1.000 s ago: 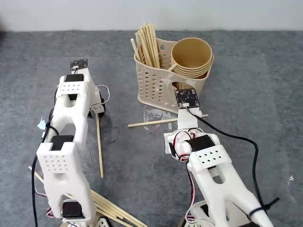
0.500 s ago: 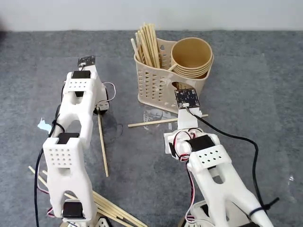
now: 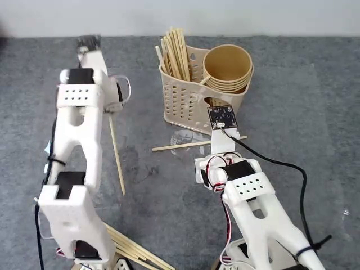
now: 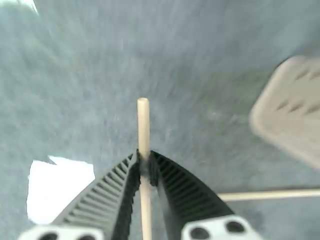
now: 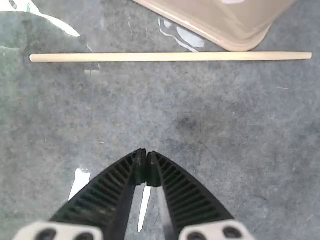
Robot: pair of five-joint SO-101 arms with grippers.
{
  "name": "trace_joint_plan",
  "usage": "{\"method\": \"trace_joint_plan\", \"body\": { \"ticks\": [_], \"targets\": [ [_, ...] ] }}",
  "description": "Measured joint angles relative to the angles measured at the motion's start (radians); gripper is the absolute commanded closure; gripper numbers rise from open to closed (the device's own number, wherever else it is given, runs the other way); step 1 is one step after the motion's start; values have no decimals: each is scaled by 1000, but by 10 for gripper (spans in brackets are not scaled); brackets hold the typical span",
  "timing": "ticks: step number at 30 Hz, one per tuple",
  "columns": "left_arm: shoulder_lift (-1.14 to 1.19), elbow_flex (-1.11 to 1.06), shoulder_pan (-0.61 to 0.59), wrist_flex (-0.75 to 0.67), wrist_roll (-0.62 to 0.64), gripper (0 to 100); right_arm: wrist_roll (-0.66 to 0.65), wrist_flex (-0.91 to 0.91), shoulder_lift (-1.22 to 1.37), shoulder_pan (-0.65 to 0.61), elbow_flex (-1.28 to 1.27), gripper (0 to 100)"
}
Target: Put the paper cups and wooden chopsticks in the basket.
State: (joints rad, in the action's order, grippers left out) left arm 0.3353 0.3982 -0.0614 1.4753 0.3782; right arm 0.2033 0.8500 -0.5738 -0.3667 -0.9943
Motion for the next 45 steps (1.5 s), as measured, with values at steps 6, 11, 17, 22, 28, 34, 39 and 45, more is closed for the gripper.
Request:
{"method": "trace_joint_plan", "body": {
  "ticks": [6,11,17,22,28,34,39,45],
  "targets": [
    [-115,203,61,0,110,988,0,0,0,0,0,990],
    [-123,407,127,-40,227,988,0,0,0,0,0,990],
    [-124,493,144,-278,328,988,0,0,0,0,0,990],
    [-124,477,144,-477,342,988,0,0,0,0,0,990],
    [-124,331,146,-681,342,988,0,0,0,0,0,990],
    [-123,158,183,-744,250,936,0,0,0,0,0,990],
    [-129,149,203,-720,241,827,0,0,0,0,0,990],
    [-129,192,216,-614,219,827,0,0,0,0,0,990]
  ]
}}
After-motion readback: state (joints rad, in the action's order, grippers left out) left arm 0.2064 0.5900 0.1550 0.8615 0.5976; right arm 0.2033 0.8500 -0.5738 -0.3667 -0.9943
